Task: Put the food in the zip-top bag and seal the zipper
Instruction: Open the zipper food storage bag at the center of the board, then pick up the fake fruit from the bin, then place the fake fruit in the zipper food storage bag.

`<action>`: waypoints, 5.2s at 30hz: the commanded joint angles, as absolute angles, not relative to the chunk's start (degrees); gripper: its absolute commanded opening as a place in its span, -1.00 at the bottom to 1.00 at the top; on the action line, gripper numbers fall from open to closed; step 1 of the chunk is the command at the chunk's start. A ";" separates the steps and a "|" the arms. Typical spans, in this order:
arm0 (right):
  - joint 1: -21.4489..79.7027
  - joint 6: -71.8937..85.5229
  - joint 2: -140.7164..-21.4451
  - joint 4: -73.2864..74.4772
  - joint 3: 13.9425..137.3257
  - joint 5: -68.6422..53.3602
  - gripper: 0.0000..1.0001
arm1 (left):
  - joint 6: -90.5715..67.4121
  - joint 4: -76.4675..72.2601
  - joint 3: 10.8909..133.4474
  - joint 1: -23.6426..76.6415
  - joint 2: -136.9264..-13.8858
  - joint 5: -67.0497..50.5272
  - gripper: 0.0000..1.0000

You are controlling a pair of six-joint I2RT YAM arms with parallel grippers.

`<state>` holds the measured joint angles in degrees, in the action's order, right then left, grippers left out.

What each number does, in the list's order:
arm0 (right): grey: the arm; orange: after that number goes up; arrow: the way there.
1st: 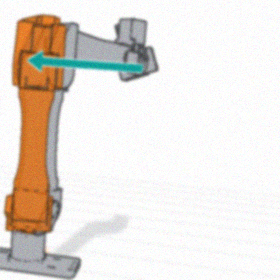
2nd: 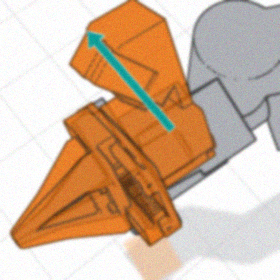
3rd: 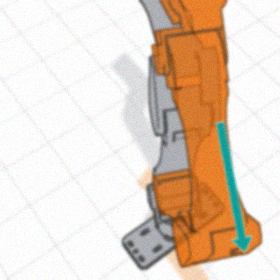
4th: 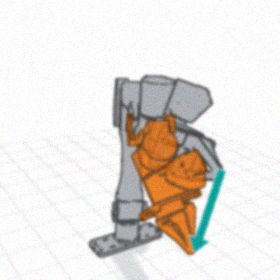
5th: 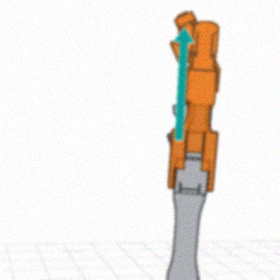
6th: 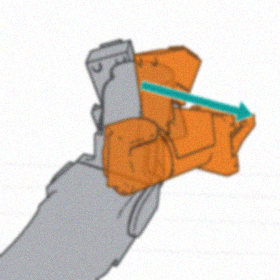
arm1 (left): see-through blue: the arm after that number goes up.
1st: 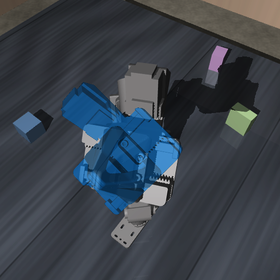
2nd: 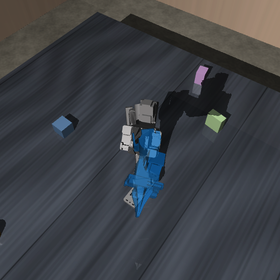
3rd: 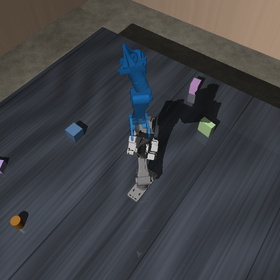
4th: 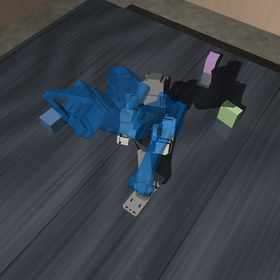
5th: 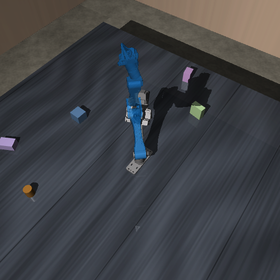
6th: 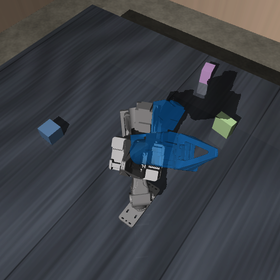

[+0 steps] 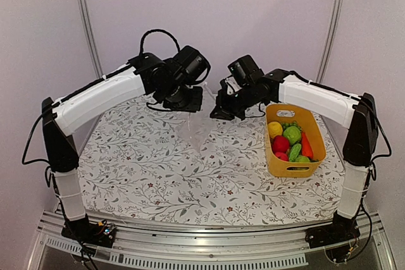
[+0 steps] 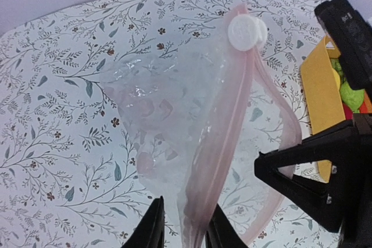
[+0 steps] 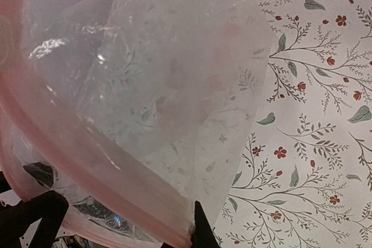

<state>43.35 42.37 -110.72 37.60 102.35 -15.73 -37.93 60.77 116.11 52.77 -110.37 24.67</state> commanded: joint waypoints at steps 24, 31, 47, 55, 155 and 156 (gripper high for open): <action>41.61 49.75 -106.23 28.59 96.99 -20.58 -1.00 | -42.47 64.20 114.34 54.98 -108.95 26.36 -1.00; 41.57 43.27 -106.78 29.21 99.33 -28.18 -0.53 | -39.33 63.45 114.43 54.69 -106.94 27.54 -1.00; 25.99 26.91 -86.70 46.49 85.90 -13.84 0.17 | -27.78 75.91 111.73 49.42 -97.11 32.35 -1.00; 14.78 21.57 -88.25 46.45 79.72 -5.33 0.07 | -20.00 66.90 108.06 50.75 -98.45 11.36 -1.00; 42.51 30.76 -92.45 29.43 84.22 -7.25 0.11 | -42.59 42.78 110.57 44.00 -108.55 -20.29 -1.00; 42.54 30.70 -92.89 29.41 85.38 -8.24 0.22 | -42.83 42.93 110.18 43.95 -108.69 -20.88 -1.00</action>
